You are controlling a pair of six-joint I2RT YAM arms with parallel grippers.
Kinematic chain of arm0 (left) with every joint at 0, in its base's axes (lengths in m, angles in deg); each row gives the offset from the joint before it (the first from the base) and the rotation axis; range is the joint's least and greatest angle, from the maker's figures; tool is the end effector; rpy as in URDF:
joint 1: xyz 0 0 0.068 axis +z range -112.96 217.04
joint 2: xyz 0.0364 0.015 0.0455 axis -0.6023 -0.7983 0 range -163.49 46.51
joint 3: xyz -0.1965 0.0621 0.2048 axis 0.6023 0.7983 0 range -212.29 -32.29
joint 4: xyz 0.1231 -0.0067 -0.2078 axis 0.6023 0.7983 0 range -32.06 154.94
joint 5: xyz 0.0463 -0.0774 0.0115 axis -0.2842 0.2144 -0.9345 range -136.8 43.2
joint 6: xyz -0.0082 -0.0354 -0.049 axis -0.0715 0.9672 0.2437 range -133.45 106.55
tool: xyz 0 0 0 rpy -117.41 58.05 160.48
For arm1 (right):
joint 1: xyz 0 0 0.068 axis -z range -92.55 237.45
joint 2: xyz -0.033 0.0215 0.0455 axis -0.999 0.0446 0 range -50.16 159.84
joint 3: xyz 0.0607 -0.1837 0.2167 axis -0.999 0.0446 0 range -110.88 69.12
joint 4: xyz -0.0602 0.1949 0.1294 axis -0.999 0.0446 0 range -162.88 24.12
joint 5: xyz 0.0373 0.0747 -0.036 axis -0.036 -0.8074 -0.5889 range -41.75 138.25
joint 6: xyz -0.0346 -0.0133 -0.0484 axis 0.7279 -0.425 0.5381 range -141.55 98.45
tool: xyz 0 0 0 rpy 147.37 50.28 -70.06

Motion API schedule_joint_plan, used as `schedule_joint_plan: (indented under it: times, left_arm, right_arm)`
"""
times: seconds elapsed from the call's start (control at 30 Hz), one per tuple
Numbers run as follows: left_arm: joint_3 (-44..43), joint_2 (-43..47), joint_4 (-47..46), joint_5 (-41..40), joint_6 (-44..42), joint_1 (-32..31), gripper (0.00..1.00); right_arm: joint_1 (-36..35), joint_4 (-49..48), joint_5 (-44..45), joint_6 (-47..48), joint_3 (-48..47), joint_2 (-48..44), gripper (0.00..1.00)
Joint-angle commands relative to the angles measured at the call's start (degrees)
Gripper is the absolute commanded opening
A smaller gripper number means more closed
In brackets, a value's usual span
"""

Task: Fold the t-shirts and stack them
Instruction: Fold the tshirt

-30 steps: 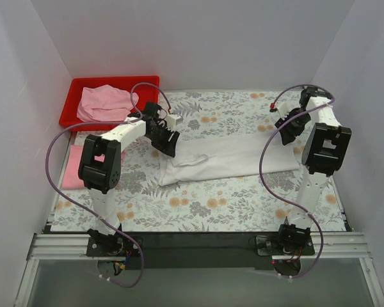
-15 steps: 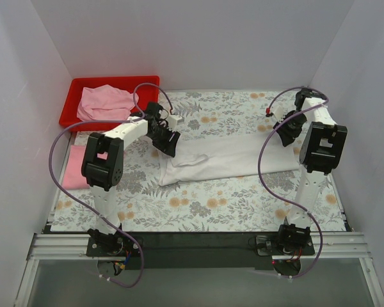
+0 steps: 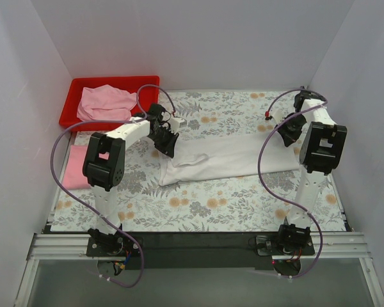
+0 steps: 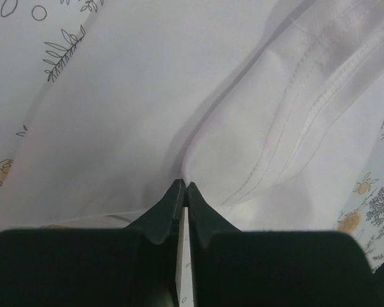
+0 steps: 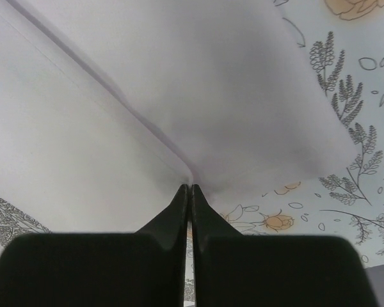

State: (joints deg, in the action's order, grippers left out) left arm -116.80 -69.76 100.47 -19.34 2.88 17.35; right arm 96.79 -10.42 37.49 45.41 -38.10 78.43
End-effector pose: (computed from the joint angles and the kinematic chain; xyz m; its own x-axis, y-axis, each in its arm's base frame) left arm 0.3674 -0.1537 0.1897 -0.9869 0.0881 -0.1352 0.1448 0.8525 -0.5022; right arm 0.4345 -0.0629 0.1903 -0.5126 -0.8318 -0.2129 -0.8480 0.5294 -0.0263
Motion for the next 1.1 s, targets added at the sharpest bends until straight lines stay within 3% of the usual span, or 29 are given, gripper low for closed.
schedule_joint_plan:
  times: [0.0,0.3,0.77,1.07]
  left_arm:
    - [-1.2,5.3,1.4,2.2,-0.7,-0.1,0.00]
    - [3.1,14.2,3.8,3.7,-0.3,-0.1,0.00]
    - [15.8,31.6,7.7,6.5,-2.0,-2.8,0.00]
    - [12.1,29.1,6.2,5.1,-0.2,-4.7,0.00]
  right_arm:
    - [0.1,0.4,0.7,1.8,2.2,-4.3,0.01]
    - [0.8,0.7,1.9,3.9,11.8,-16.1,0.01]
    - [2.1,0.7,2.9,7.5,35.3,-36.3,0.01]
    - [5.9,0.8,3.4,9.1,28.9,-33.2,0.01]
